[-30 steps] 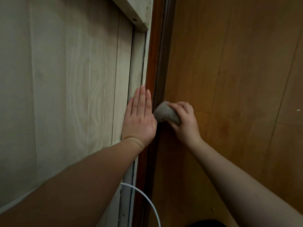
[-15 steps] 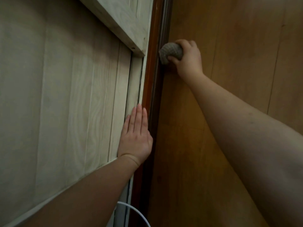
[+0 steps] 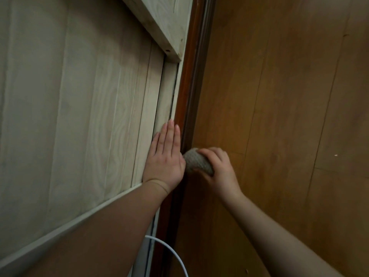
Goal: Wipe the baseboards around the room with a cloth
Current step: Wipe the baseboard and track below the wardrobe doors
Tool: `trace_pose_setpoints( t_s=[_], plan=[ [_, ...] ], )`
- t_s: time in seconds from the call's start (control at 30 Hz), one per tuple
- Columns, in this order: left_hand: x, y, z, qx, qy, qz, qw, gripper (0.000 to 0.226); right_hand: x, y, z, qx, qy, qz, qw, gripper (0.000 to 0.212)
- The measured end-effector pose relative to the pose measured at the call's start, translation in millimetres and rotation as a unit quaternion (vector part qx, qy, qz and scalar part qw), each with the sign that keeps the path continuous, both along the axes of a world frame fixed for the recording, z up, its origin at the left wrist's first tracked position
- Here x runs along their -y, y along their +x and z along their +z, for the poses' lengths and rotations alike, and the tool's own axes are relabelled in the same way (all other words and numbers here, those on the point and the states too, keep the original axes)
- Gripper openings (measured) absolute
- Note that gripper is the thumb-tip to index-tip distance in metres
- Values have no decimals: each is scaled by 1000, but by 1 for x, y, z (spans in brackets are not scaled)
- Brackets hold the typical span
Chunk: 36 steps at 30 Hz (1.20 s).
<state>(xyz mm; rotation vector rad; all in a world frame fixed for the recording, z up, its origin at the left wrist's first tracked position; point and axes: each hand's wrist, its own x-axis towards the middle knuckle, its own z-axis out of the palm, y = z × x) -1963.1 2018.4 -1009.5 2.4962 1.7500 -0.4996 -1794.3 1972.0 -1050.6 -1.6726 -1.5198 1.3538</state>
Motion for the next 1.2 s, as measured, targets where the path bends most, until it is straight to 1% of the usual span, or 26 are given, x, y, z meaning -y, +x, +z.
trace_pose_setpoints(
  t_s=[0.07, 0.2, 0.33, 0.5, 0.67, 0.8, 0.97, 1.07, 1.2],
  plan=[
    [-1, 1, 1, 0, -1, 2, 1000, 69, 6, -7, -1, -1, 0, 1, 1000, 56],
    [-1, 0, 1, -1, -2, 3, 1000, 68, -10, -14, -7, -11, 24, 7, 1000, 54],
    [-1, 0, 1, 1, 4, 1, 1000, 68, -19, -6, -12, -6, 55, 47, 997, 53],
    [-1, 0, 1, 8, 2, 4, 1000, 68, -45, 6, -5, 17, 84, 92, 992, 51],
    [-1, -1, 1, 20, 1, 5, 1000, 72, -103, 16, 0, 23, 64, 23, 997, 50],
    [1, -2, 0, 18, -1, 2, 1000, 72, -150, 25, 4, 8, 55, -29, 998, 44],
    [0, -3, -2, 13, -5, 2, 1000, 72, -210, 43, 9, 11, 53, -51, 997, 42],
    [0, -3, -1, 6, -8, 1, 1000, 72, -250, 53, 13, 30, 53, -94, 994, 43],
    [-1, -1, 0, 10, -8, 2, 1000, 71, -293, 55, 22, 102, 82, -130, 983, 44]
  ],
)
